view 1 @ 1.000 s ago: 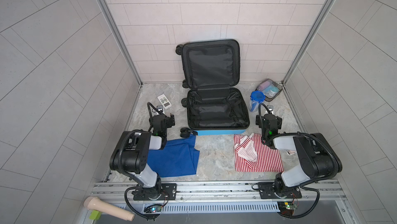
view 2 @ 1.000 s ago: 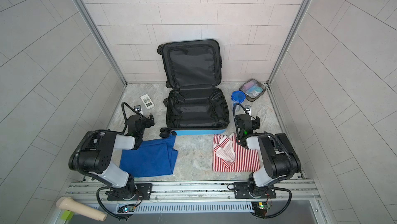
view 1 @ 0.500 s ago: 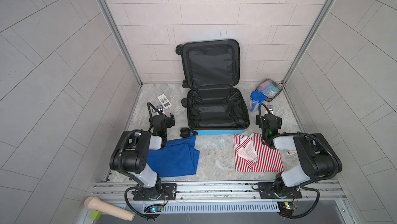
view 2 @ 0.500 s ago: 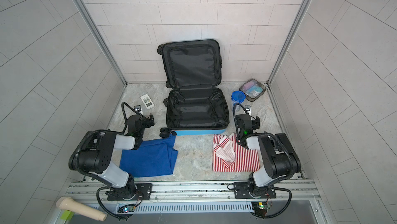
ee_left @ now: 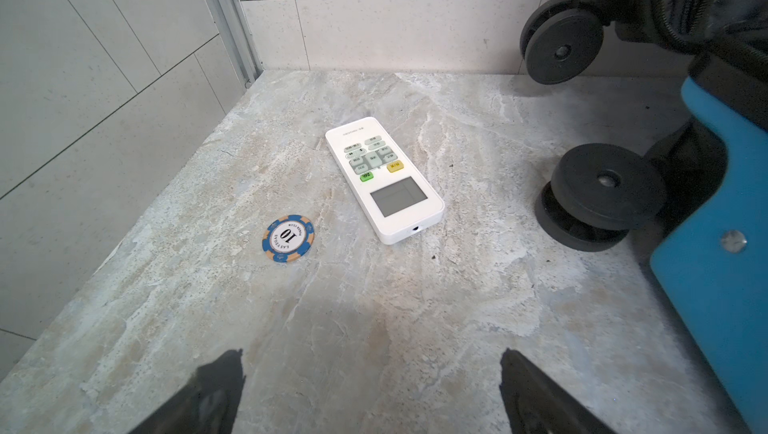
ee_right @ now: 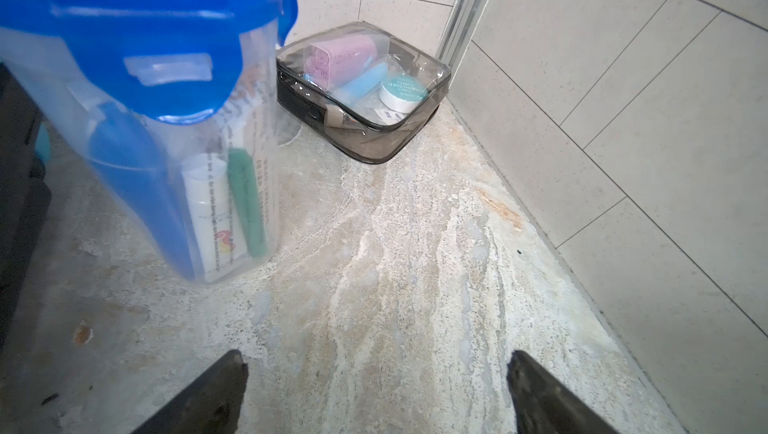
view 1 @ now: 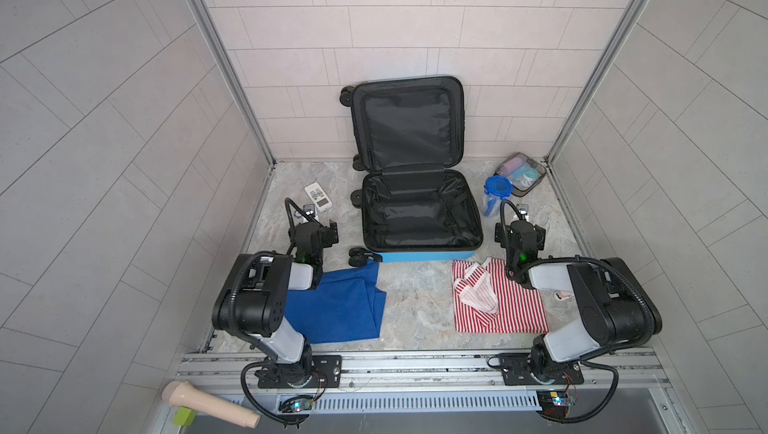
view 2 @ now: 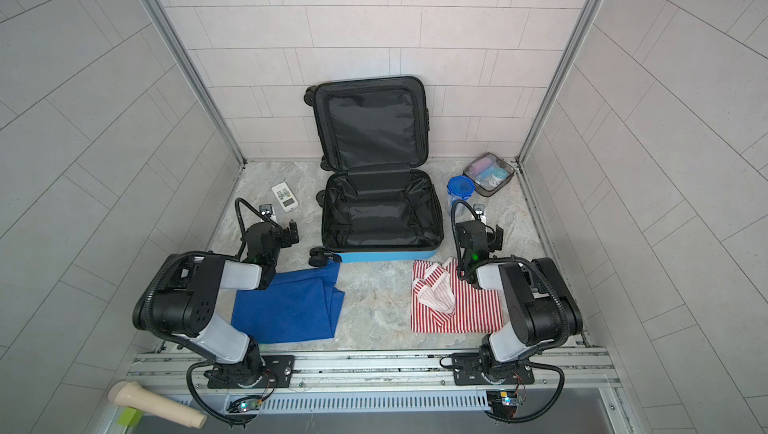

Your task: Pack the luggage

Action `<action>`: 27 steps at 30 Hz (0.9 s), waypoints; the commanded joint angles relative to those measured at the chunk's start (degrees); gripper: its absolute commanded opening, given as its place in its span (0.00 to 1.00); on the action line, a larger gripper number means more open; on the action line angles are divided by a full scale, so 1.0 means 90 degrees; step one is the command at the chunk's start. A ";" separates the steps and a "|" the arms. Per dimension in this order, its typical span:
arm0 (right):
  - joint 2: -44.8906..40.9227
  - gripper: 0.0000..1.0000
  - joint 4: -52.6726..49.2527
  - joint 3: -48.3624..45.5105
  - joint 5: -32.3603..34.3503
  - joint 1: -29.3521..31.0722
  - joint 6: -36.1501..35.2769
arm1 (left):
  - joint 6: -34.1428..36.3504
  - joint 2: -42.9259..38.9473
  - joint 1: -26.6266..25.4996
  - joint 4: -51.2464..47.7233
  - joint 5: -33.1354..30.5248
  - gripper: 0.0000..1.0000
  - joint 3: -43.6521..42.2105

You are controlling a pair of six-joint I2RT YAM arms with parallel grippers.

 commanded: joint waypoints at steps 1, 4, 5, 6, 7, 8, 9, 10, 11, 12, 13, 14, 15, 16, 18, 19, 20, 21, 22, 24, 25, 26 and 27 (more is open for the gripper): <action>-0.0096 1.00 0.0092 -0.0085 0.0063 0.0006 0.0019 | 0.0060 -0.0116 0.0036 0.0118 -0.0012 1.00 -0.0057; -0.0105 0.99 0.0093 -0.0087 0.0063 0.0002 0.0032 | 0.0065 -0.0134 0.0032 0.0127 0.0001 1.00 -0.0070; -0.0106 1.00 0.0092 -0.0084 0.0063 0.0007 0.0031 | 0.0058 -0.0151 0.0036 0.0147 0.0008 1.00 -0.0080; -0.0106 0.99 0.0104 -0.0093 0.0063 0.0002 0.0024 | 0.0059 -0.0169 0.0033 0.0171 0.0001 1.00 -0.0111; -0.0113 1.00 0.0126 -0.0105 0.0070 -0.0001 0.0040 | 0.0046 -0.0195 0.0032 0.0253 -0.0060 1.00 -0.0158; -0.0140 0.99 0.0164 -0.0133 0.0078 0.0004 0.0036 | 0.0006 -0.0302 0.0032 0.0269 -0.0105 1.00 -0.0219; -0.0219 1.00 0.0041 -0.0105 0.0155 -0.0004 0.0078 | 0.0009 -0.0462 0.0032 0.0206 -0.0098 1.00 -0.0262; -0.0339 1.00 -0.0212 -0.0049 0.0189 -0.0019 0.0155 | 0.0016 -0.0613 0.0033 0.0039 -0.0101 1.00 -0.0235; -0.0405 0.99 -0.0181 -0.0075 0.0056 -0.0086 0.0153 | 0.0001 -0.0797 0.0032 -0.0321 -0.0141 1.00 -0.0136; -0.0466 0.99 -0.0138 -0.0128 0.0070 -0.0091 0.0170 | -0.0043 -0.0994 0.0032 -0.0685 -0.0200 1.00 -0.0036; -0.0543 1.00 -0.0165 -0.0157 0.0112 -0.0098 0.0173 | -0.0058 -0.1155 0.0032 -0.0867 -0.0248 1.00 0.0028; -0.0689 0.99 -0.0432 -0.0090 0.0244 -0.0091 0.0248 | -0.0057 -0.1359 0.0031 -0.1056 -0.0298 1.00 0.0065; -0.0862 0.99 -0.0840 0.0039 0.0432 -0.0106 0.0382 | -0.0131 -0.1551 0.0032 -0.1330 -0.0468 1.00 0.0141; -0.0992 0.99 -0.1099 0.0138 0.0475 -0.0135 0.0434 | -0.0166 -0.1695 0.0032 -0.1404 -0.0652 1.00 0.0163; -0.1304 1.00 -0.1515 0.0283 0.0452 -0.0153 0.0427 | -0.0199 -0.2142 0.0032 -0.1574 -0.0736 1.00 0.0191; -0.1448 1.00 -0.1704 0.0331 0.0460 -0.0152 0.0462 | -0.0219 -0.2327 0.0034 -0.1686 -0.0771 1.00 0.0229; -0.1618 0.99 -0.1909 0.0401 0.0471 -0.0150 0.0515 | -0.0264 -0.2533 0.0032 -0.1900 -0.0805 1.00 0.0336; -0.1794 0.99 -0.2133 0.0448 0.0481 -0.0151 0.0581 | -0.0361 -0.2732 0.0031 -0.2224 -0.0838 1.00 0.0484; -0.1958 0.99 -0.2345 0.0502 0.0489 -0.0150 0.0651 | -0.0460 -0.2891 0.0031 -0.2536 -0.0842 1.00 0.0631; -0.2342 1.00 -0.2938 0.0651 0.0512 -0.0152 0.0850 | -0.0730 -0.3244 0.0034 -0.3460 -0.0763 1.00 0.1051; -0.2491 1.00 -0.3279 0.0779 0.0528 -0.0151 0.0989 | -0.0890 -0.3383 0.0040 -0.3914 -0.0733 1.00 0.1287; -0.2641 0.99 -0.3804 0.0982 0.0522 -0.0150 0.1145 | -0.1163 -0.3543 0.0037 -0.4449 -0.0759 1.00 0.1532; -0.2768 0.99 -0.4371 0.1235 0.0507 -0.0152 0.1307 | -0.1454 -0.3681 0.0034 -0.5002 -0.0802 1.00 0.1795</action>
